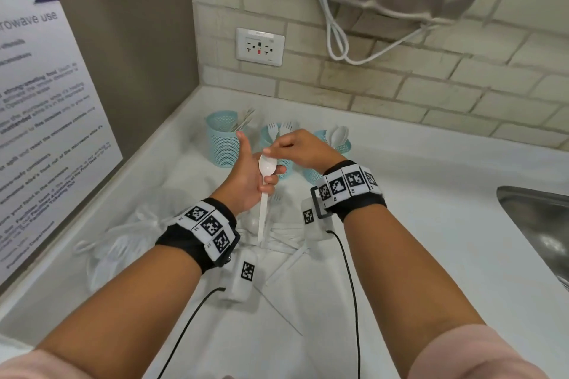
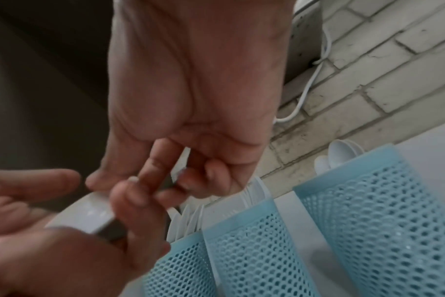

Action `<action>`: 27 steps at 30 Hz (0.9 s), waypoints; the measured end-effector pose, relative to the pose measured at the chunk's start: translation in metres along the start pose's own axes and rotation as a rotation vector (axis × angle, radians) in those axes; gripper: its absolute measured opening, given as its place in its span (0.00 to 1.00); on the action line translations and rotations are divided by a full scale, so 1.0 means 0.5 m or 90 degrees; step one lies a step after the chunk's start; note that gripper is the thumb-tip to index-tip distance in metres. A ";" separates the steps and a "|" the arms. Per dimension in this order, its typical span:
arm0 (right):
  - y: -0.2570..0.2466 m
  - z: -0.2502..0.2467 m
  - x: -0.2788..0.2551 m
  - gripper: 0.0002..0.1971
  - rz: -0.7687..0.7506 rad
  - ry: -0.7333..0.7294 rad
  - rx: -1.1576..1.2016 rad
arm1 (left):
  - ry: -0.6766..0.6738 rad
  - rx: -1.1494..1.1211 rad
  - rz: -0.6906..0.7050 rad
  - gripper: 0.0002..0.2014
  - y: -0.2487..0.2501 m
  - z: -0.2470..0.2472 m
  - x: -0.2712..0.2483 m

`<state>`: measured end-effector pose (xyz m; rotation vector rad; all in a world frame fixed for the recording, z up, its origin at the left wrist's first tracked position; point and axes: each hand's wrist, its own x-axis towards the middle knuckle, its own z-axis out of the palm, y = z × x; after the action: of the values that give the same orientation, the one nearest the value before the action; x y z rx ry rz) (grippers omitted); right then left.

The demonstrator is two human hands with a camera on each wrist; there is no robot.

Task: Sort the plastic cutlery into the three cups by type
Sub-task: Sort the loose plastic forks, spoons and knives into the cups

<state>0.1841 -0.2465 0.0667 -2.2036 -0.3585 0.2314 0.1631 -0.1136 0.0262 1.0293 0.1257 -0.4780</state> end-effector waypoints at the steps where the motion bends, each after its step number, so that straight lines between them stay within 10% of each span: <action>1: 0.004 -0.004 -0.004 0.08 -0.001 0.034 0.028 | 0.005 -0.007 0.003 0.46 -0.001 0.008 -0.001; 6: 0.035 -0.072 -0.021 0.05 0.070 0.332 0.128 | 0.032 0.058 0.005 0.27 -0.005 0.026 -0.017; 14: 0.085 -0.198 -0.073 0.07 0.063 0.755 0.029 | 0.110 0.708 0.043 0.11 -0.008 -0.061 -0.045; 23: 0.137 -0.114 -0.045 0.13 0.146 0.513 -0.249 | 0.121 1.015 -0.115 0.31 -0.001 -0.095 -0.089; 27: 0.084 -0.073 -0.051 0.13 0.073 0.550 -0.299 | 0.145 1.064 -0.135 0.28 -0.011 -0.102 -0.101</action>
<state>0.1779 -0.3064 0.0566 -2.5299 0.2208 -0.8047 0.1221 -0.0565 0.0116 2.7312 0.0060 -0.6343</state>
